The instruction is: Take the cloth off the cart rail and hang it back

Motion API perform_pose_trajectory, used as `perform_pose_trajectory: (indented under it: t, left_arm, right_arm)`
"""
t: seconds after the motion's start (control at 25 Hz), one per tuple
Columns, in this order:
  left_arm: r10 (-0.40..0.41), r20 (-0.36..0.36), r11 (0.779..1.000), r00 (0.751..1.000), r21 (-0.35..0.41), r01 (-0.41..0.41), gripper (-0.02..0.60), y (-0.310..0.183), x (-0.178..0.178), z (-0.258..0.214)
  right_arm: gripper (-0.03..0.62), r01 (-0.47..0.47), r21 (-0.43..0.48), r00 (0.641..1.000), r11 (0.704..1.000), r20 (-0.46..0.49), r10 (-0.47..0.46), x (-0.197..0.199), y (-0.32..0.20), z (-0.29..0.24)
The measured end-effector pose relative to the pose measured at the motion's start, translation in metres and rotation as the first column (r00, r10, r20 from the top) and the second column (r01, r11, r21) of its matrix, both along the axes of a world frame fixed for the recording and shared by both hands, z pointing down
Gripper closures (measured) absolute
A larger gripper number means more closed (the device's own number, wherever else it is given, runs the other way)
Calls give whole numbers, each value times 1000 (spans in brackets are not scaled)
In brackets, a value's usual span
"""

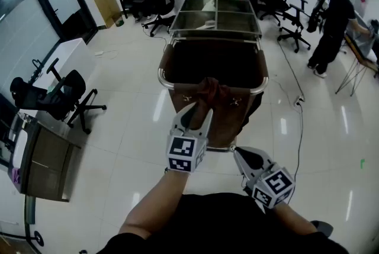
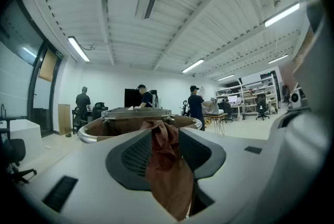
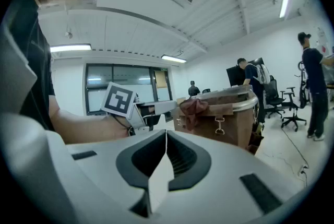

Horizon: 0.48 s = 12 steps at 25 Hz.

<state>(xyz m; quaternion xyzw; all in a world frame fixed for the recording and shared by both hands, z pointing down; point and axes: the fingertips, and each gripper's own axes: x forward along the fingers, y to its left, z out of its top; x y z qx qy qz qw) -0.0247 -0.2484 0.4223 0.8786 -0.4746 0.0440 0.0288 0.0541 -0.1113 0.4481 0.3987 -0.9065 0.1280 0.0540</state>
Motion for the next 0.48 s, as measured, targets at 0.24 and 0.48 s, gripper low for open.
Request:
perform_pose_trajectory:
  t: [0.24, 0.48]
  left_arm:
    - [5, 13, 1000, 1000, -16, -5, 420, -26, 14, 13]
    - [-5, 1, 999, 1000, -38, 5, 422, -34, 16, 20]
  right_arm:
    - [574, -40, 11, 999, 999, 8, 39, 21, -11, 1]
    - [574, -50, 5, 999, 999, 5, 50, 27, -12, 3]
